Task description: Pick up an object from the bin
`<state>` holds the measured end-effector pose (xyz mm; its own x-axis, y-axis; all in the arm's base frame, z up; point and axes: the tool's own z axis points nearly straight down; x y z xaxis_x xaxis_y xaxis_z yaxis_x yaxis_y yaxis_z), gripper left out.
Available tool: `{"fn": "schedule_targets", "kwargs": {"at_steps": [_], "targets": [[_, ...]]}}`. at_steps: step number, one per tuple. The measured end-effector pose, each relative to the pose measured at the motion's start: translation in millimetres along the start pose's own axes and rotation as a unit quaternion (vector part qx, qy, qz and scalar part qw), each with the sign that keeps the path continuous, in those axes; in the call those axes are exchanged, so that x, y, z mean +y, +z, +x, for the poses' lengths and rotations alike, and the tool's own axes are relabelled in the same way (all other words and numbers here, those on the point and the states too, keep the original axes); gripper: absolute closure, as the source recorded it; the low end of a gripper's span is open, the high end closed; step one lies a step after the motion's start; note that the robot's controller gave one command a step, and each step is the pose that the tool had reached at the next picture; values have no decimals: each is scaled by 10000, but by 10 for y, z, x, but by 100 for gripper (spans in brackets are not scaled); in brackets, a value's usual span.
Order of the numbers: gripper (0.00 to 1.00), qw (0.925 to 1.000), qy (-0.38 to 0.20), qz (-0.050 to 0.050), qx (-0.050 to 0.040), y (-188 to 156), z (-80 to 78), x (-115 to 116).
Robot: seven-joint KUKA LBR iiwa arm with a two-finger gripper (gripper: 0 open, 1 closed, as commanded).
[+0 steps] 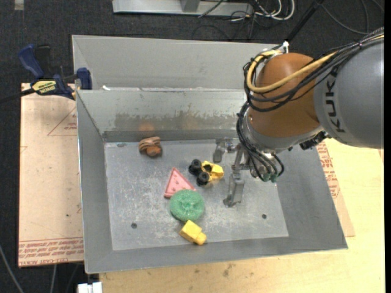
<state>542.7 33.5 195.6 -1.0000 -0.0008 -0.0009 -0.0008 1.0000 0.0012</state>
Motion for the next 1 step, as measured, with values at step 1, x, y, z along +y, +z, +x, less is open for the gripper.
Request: {"fn": "schedule_targets", "kwargs": {"at_steps": [1], "targets": [[0,9995,-301,2,-47,746,-571,-29]]}}
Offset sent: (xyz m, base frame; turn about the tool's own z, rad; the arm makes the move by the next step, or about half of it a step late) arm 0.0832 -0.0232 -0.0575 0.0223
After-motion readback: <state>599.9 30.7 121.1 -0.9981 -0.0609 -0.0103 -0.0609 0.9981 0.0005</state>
